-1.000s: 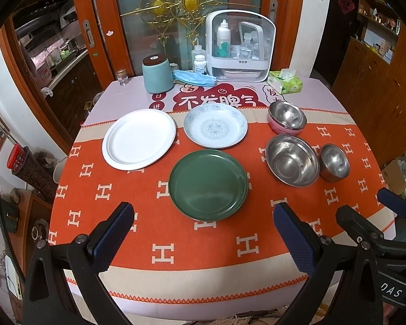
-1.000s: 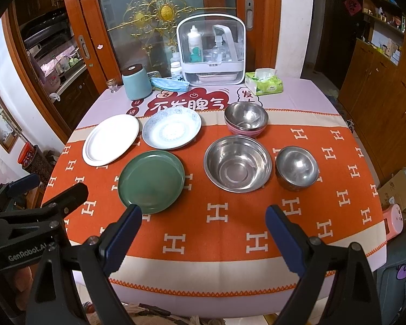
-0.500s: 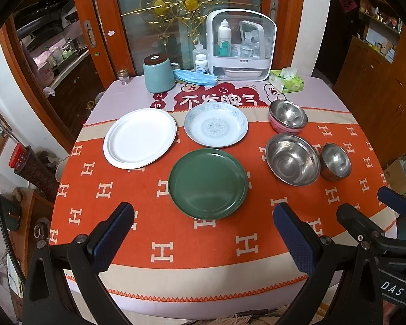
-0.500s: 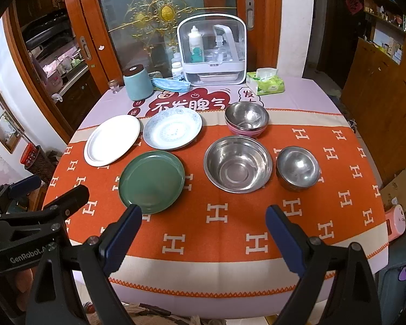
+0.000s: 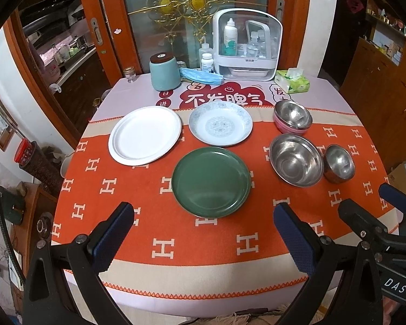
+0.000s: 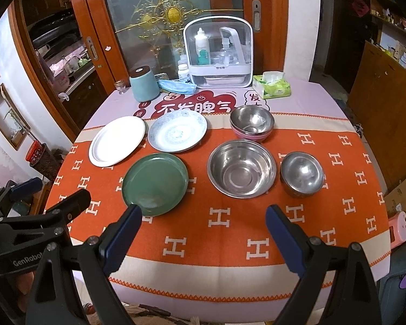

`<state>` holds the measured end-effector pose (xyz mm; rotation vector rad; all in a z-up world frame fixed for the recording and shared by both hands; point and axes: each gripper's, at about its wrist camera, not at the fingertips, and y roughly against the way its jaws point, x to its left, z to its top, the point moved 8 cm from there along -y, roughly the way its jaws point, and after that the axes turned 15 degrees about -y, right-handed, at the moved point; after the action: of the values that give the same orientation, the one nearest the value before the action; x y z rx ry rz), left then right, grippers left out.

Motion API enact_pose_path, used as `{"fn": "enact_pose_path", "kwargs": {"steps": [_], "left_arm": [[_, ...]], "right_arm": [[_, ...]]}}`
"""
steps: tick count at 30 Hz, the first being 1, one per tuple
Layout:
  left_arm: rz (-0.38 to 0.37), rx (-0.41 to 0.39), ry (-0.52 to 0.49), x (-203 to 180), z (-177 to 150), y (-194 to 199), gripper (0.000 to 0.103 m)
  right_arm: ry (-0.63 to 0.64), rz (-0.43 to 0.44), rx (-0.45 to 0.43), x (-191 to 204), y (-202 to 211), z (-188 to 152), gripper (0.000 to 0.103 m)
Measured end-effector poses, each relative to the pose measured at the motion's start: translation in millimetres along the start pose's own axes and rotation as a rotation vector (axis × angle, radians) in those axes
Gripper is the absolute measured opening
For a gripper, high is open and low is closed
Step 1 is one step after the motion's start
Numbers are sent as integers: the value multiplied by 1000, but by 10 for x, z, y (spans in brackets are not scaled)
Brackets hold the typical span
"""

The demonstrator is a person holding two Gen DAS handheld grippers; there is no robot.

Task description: Organize plates and bowls

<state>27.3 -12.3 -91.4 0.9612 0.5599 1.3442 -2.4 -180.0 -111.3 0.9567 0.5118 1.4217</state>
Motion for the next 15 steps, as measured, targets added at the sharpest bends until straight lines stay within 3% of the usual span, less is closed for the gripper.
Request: {"fn": "enact_pose_path", "kwargs": {"steps": [15], "left_arm": [[11,13,12,14,25,-8,102]], "right_arm": [[5,24,16,10,-51,38,93]]}}
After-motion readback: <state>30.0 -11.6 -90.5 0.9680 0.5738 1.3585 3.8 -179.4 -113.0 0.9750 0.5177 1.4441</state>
